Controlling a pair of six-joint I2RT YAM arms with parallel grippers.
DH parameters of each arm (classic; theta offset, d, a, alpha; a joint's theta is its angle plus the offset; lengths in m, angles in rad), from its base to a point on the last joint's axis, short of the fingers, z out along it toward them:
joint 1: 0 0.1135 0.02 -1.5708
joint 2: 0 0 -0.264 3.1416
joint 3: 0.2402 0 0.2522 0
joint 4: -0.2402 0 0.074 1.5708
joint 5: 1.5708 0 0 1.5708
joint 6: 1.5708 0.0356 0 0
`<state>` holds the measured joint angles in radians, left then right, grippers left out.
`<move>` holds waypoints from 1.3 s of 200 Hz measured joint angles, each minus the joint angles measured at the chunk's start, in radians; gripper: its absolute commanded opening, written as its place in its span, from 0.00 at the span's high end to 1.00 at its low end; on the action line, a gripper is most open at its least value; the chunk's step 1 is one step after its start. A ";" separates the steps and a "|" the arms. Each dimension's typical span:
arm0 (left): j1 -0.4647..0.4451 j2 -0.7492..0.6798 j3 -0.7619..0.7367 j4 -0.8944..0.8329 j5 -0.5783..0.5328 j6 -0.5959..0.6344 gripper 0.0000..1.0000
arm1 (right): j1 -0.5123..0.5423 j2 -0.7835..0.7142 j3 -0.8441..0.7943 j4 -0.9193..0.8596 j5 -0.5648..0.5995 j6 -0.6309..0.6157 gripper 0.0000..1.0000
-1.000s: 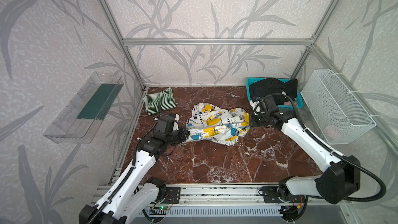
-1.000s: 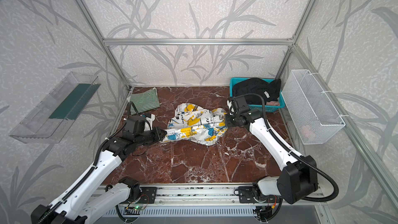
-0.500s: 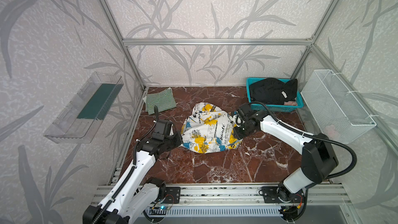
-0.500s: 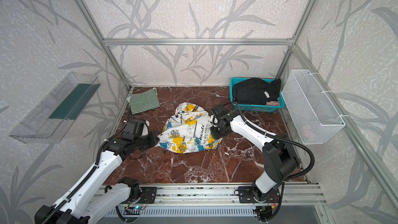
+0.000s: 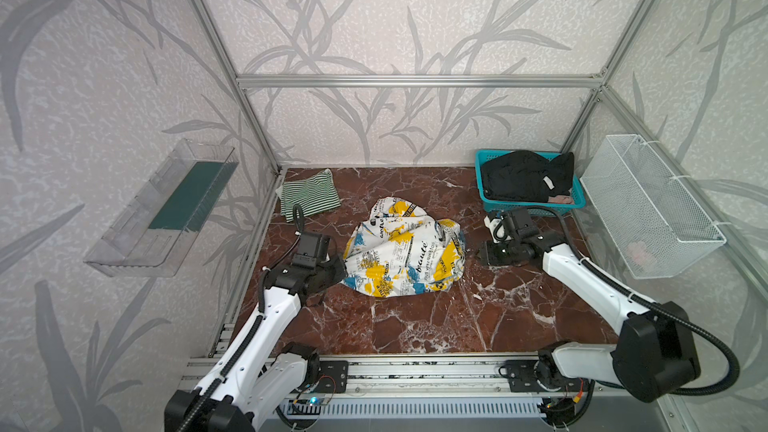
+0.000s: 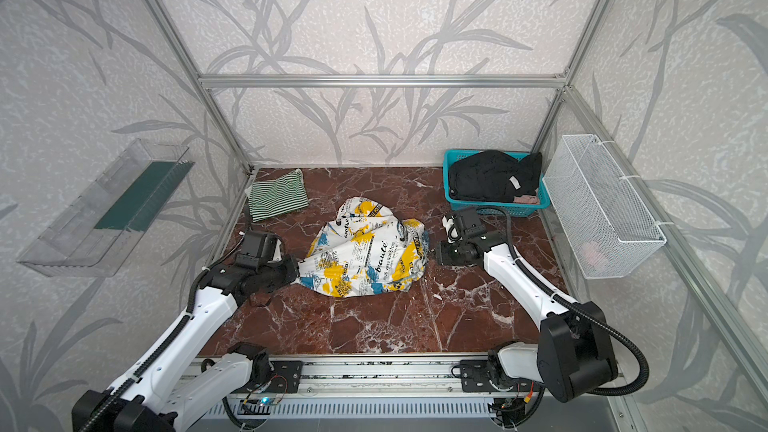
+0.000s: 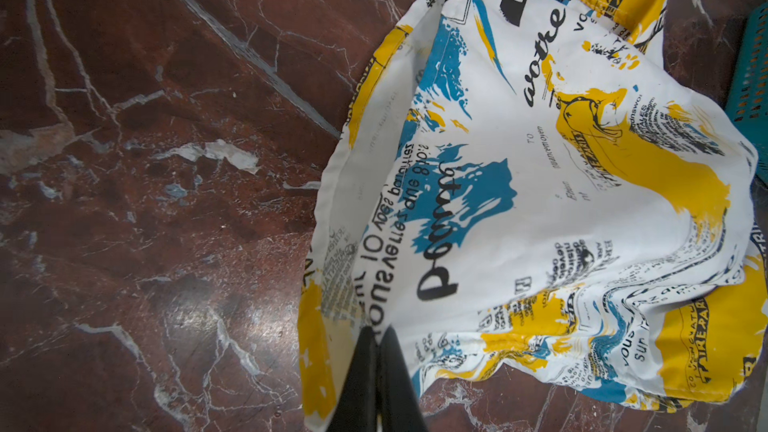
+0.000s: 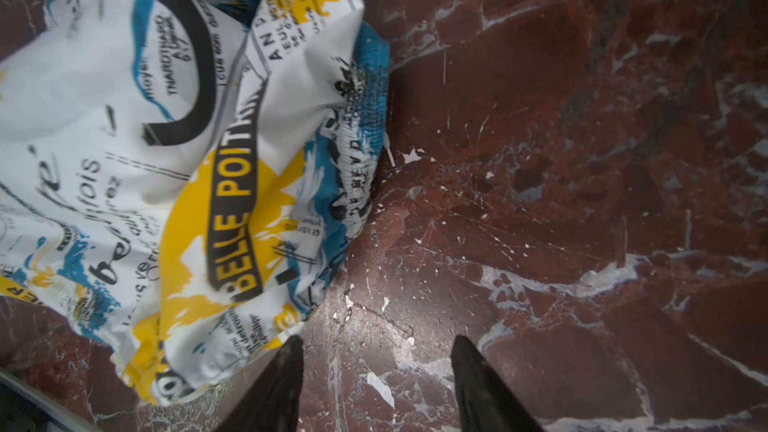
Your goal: Fold and stack the mixed laundry pile
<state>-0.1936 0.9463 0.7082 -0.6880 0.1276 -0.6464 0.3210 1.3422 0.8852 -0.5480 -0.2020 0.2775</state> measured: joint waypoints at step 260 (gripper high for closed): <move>0.065 0.072 -0.058 0.068 0.016 0.000 1.00 | 0.182 0.593 0.327 0.198 -0.116 0.003 0.65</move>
<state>-0.1284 1.0183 0.6498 -0.6201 0.1432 -0.6460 0.5026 1.9350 1.2121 -0.3504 -0.3180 0.2806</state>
